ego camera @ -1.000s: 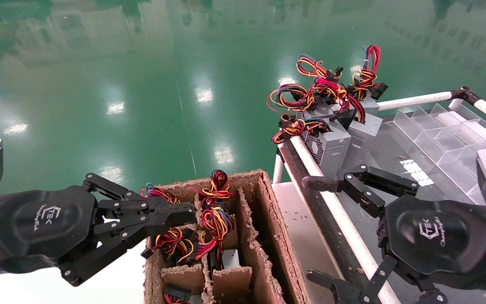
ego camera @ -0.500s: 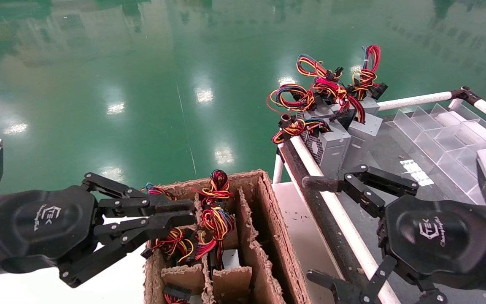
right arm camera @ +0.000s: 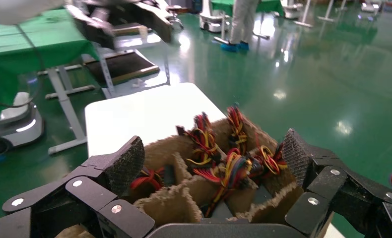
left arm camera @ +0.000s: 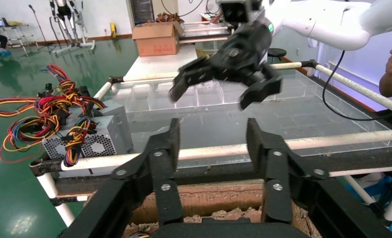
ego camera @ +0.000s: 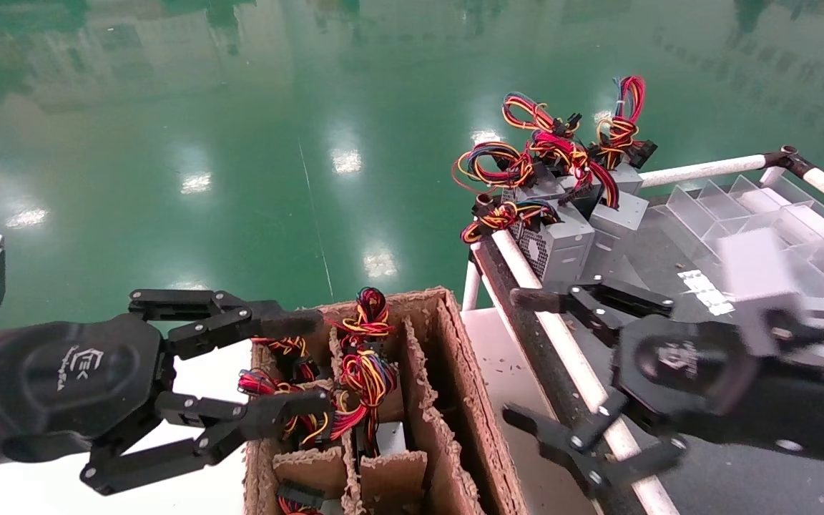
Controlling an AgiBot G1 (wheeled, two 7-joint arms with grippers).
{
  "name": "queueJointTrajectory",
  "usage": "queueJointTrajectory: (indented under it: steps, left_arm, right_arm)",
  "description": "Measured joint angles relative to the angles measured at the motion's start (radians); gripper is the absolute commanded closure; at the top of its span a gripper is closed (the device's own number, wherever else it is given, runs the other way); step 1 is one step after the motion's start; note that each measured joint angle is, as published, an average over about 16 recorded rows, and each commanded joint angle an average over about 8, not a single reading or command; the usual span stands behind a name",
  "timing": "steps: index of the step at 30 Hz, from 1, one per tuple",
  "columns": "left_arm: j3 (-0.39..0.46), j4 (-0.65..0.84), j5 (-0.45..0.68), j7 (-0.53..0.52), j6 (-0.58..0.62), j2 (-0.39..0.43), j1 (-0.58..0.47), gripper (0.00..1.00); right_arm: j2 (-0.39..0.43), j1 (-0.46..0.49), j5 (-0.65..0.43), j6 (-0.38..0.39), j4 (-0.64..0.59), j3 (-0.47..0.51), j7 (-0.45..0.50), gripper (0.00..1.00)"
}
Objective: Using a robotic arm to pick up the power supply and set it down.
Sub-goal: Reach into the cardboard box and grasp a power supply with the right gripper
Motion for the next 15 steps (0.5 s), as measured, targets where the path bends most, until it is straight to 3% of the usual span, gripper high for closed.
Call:
queueJointTrajectory:
  steps: [15]
  left_arm:
    - [0.0, 0.0, -0.001, 0.0, 0.0, 0.0, 0.0, 0.0]
  right_arm:
    - [-0.107, 0.073, -0.104, -0.007, -0.132, -0.083, 0.014, 0.0]
